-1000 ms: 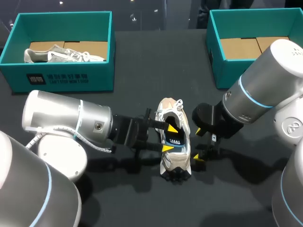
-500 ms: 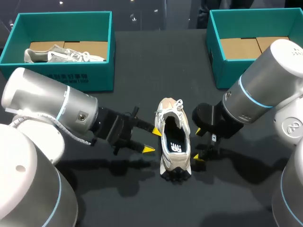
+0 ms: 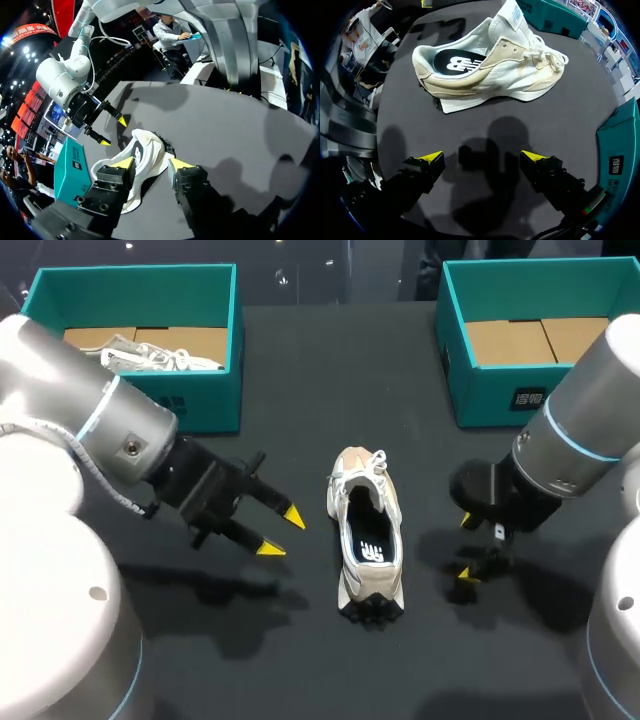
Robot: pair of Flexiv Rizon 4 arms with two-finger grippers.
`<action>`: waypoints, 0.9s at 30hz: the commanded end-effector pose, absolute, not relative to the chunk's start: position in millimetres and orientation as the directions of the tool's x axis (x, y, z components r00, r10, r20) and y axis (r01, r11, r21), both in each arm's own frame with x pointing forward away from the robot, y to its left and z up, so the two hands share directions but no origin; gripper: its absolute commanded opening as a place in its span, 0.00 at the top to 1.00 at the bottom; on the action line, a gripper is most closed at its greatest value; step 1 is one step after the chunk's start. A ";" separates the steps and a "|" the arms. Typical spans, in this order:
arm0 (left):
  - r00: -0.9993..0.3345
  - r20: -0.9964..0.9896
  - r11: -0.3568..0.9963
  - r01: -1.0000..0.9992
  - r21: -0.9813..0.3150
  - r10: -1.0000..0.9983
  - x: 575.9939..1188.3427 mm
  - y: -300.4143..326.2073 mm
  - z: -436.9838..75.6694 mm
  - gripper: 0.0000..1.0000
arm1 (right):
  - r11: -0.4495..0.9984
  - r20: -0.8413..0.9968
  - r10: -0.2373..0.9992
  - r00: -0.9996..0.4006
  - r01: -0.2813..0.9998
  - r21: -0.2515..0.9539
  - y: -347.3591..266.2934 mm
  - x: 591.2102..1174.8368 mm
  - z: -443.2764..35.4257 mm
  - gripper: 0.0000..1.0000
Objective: Take the shoe out of the shoebox, open the shoe tongue, remove and reinsert the insole, then place the shoe into the shoebox
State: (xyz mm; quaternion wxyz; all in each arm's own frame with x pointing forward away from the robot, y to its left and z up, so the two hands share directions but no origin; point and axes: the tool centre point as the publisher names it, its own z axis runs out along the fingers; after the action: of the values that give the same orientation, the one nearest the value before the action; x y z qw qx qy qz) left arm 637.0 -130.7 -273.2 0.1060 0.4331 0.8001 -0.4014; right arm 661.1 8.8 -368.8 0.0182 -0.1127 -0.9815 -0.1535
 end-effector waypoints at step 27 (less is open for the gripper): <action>-0.374 -0.384 0.154 0.856 -0.494 0.844 645.2 -86.6 -224.5 1.00 | 0.915 0.046 0.182 -0.982 0.186 0.358 -28.1 645.5 -353.4 0.00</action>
State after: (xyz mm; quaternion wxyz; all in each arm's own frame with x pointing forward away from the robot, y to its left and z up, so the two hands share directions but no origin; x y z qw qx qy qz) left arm 635.0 -77.5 -229.8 0.0363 0.5411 0.7652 -0.3469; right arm 647.5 -25.5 -354.4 0.0086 -0.0919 -0.9787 -0.1835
